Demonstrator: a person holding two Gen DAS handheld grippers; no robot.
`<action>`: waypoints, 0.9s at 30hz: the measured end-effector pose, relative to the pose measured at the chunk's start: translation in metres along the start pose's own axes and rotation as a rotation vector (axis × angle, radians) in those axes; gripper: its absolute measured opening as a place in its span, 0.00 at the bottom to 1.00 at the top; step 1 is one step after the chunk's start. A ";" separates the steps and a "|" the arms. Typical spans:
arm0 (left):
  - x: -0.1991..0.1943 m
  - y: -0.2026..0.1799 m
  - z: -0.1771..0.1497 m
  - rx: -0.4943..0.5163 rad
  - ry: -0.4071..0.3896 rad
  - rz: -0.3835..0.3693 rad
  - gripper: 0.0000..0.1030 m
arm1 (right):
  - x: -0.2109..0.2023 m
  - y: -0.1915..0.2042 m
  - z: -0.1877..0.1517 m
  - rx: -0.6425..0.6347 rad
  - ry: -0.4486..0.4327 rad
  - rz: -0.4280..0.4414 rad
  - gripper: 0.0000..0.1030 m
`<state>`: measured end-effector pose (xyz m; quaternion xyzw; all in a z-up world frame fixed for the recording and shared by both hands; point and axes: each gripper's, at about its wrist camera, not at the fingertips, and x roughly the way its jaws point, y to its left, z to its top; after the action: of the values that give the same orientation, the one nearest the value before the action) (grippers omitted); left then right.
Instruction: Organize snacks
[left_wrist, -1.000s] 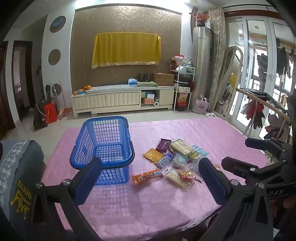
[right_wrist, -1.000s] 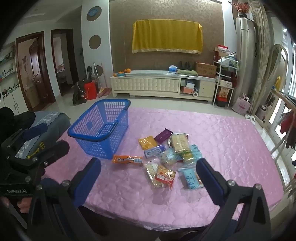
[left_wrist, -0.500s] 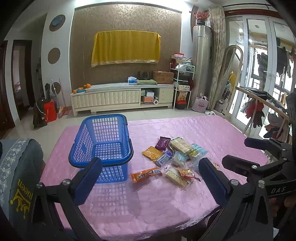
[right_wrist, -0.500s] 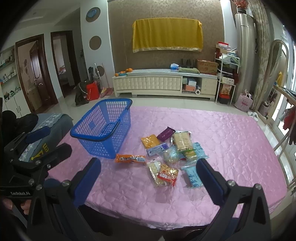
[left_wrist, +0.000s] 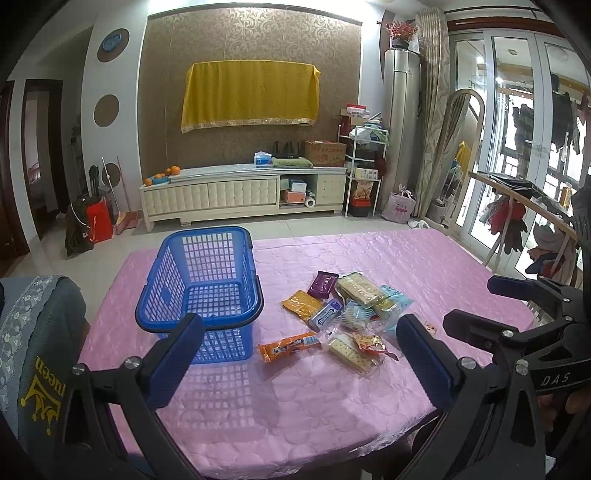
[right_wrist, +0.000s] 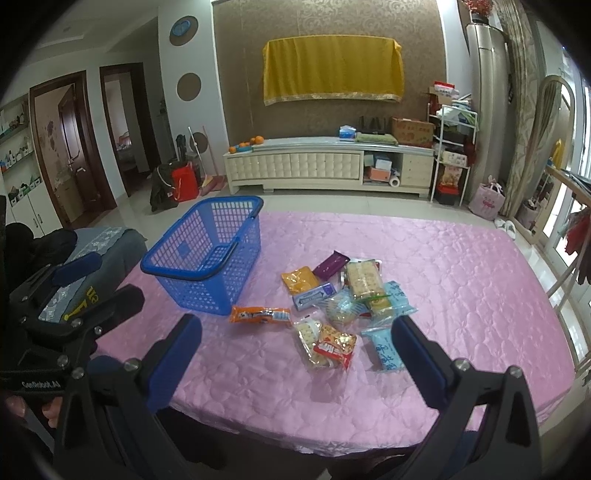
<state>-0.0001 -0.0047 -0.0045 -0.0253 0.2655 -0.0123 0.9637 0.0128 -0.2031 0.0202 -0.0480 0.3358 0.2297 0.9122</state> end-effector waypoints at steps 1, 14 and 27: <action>0.000 0.000 0.000 0.000 0.001 0.001 1.00 | 0.000 0.000 0.000 0.000 0.001 0.001 1.00; 0.000 0.000 0.000 0.001 0.003 0.001 1.00 | 0.001 0.000 -0.003 0.004 0.006 0.003 1.00; -0.001 -0.001 -0.001 0.001 0.001 -0.001 1.00 | 0.003 -0.001 -0.005 0.001 0.012 -0.005 1.00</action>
<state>-0.0015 -0.0057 -0.0052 -0.0251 0.2659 -0.0131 0.9636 0.0117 -0.2039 0.0146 -0.0496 0.3415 0.2270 0.9107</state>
